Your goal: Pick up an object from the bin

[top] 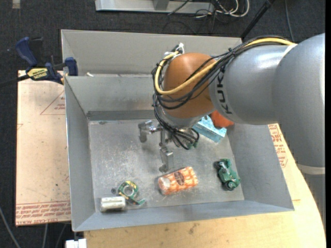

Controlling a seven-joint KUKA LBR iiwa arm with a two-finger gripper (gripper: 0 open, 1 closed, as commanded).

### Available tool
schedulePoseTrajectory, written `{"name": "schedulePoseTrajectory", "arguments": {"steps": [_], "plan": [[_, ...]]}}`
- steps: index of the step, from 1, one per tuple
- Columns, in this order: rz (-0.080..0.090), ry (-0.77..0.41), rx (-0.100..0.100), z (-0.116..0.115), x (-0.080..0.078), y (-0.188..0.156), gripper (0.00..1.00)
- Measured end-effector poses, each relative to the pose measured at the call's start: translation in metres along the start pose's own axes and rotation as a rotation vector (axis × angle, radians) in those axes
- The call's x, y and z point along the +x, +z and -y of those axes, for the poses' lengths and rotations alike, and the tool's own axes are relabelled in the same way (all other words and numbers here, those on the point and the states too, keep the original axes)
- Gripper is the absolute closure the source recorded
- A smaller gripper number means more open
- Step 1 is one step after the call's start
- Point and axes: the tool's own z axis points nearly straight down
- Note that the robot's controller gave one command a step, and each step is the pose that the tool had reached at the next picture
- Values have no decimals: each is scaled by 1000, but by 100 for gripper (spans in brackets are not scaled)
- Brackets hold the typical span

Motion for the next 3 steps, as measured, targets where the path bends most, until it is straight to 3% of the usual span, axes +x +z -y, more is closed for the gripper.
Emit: {"name": "schedulePoseTrajectory", "arguments": {"steps": [1, 2, 3], "plan": [[10, 5, 1, 30, 21, -18, 0], [8, -65, 2, 53, 17, -62, 0], [20, -43, 5, 81, 60, -69, 0]]}}
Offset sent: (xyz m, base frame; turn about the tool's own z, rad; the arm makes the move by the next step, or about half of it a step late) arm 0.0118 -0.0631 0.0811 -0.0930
